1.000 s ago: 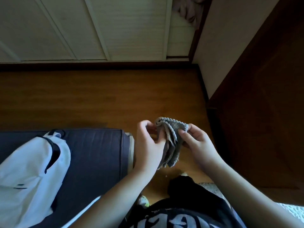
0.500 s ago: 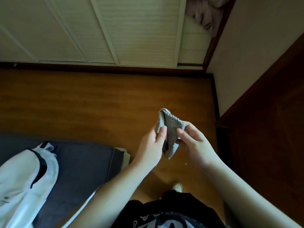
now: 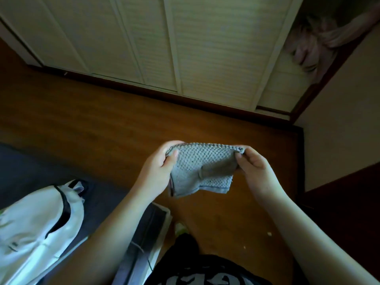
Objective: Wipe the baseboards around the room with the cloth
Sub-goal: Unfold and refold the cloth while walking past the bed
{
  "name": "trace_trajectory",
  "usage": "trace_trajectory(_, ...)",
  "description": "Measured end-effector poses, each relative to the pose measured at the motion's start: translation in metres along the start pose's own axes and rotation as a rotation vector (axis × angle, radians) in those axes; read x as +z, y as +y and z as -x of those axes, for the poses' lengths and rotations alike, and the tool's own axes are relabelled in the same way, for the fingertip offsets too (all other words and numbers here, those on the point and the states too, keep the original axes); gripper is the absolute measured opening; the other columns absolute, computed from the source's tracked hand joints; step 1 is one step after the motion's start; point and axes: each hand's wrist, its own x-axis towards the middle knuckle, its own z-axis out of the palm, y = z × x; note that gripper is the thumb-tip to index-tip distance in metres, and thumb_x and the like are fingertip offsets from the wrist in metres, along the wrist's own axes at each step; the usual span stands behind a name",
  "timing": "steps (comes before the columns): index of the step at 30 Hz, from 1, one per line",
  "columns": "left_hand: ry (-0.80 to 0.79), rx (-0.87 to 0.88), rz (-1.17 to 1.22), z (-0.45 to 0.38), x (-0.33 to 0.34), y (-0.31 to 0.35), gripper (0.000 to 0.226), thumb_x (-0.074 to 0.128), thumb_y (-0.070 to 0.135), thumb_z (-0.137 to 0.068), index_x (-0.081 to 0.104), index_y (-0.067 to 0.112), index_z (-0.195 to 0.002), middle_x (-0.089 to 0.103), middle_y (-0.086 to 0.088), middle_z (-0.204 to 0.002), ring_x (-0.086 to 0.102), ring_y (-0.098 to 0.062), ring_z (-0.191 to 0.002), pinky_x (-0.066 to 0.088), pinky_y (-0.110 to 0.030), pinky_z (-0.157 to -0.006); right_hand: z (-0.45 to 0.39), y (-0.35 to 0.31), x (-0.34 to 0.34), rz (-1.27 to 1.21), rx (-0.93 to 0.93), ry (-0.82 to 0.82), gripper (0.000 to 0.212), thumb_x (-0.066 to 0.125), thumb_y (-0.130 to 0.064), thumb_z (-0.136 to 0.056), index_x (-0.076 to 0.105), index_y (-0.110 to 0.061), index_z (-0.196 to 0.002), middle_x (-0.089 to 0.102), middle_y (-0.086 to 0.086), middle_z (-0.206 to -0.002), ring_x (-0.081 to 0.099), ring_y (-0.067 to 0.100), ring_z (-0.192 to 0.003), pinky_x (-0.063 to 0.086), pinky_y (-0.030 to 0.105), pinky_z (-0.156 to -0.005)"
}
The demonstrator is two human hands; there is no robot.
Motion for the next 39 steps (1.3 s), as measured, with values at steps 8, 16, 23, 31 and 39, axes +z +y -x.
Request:
trace_trajectory(8,0.044,-0.121,0.044,-0.076,-0.073,-0.026,0.019,0.039,0.050,-0.099,0.056,0.043,-0.100,0.066,0.015,-0.098,0.059,0.013,-0.083,0.048,-0.017,-0.074,-0.085,-0.046,0.058,0.121,-0.005,-0.055,0.022,0.045,-0.015,-0.103,0.066,-0.020,-0.102,0.071,-0.010,-0.093,0.068,0.006,-0.088,0.054,0.021,-0.070)
trace_trajectory(16,0.068,-0.360,0.279,-0.141,-0.110,-0.038,0.064,0.028,0.065,-0.095,0.051,0.026,-0.139,0.058,0.014,-0.126,0.053,-0.007,-0.120,0.042,-0.032,-0.104,-0.156,-0.079,0.102,-0.044,0.003,-0.061,0.031,0.043,-0.033,-0.104,0.073,-0.025,-0.101,0.072,0.003,-0.105,0.068,0.020,-0.103,0.054,0.037,-0.087)
trace_trajectory(23,-0.076,-0.578,1.100,-0.187,-0.086,-0.038,0.064,0.038,0.058,-0.085,0.055,0.015,-0.129,0.074,-0.010,-0.109,0.072,-0.023,-0.100,0.060,-0.036,-0.076,-0.254,-0.094,0.118,-0.362,0.244,-0.005,0.024,0.051,-0.032,-0.101,0.069,-0.016,-0.103,0.076,0.006,-0.094,0.074,0.022,-0.087,0.057,0.036,-0.073)
trace_trajectory(31,0.043,-0.462,0.971,-0.277,-0.063,-0.043,0.040,0.050,0.018,-0.098,0.051,0.009,-0.138,0.062,-0.011,-0.134,0.059,-0.026,-0.124,0.052,-0.037,-0.099,-0.368,-0.082,0.103,-0.561,0.491,-0.372,0.048,0.052,-0.041,-0.097,0.057,-0.009,-0.131,0.065,0.016,-0.126,0.064,0.030,-0.115,0.049,0.046,-0.099)
trace_trajectory(39,0.394,-0.548,1.039,-0.321,-0.096,-0.043,0.043,0.050,0.039,-0.099,0.049,0.024,-0.139,0.065,-0.006,-0.130,0.065,-0.025,-0.116,0.055,-0.042,-0.091,-0.423,-0.069,0.130,-0.367,0.558,-0.666,0.046,0.064,-0.022,-0.087,0.056,-0.023,-0.132,0.067,0.009,-0.124,0.066,0.028,-0.111,0.058,0.040,-0.085)
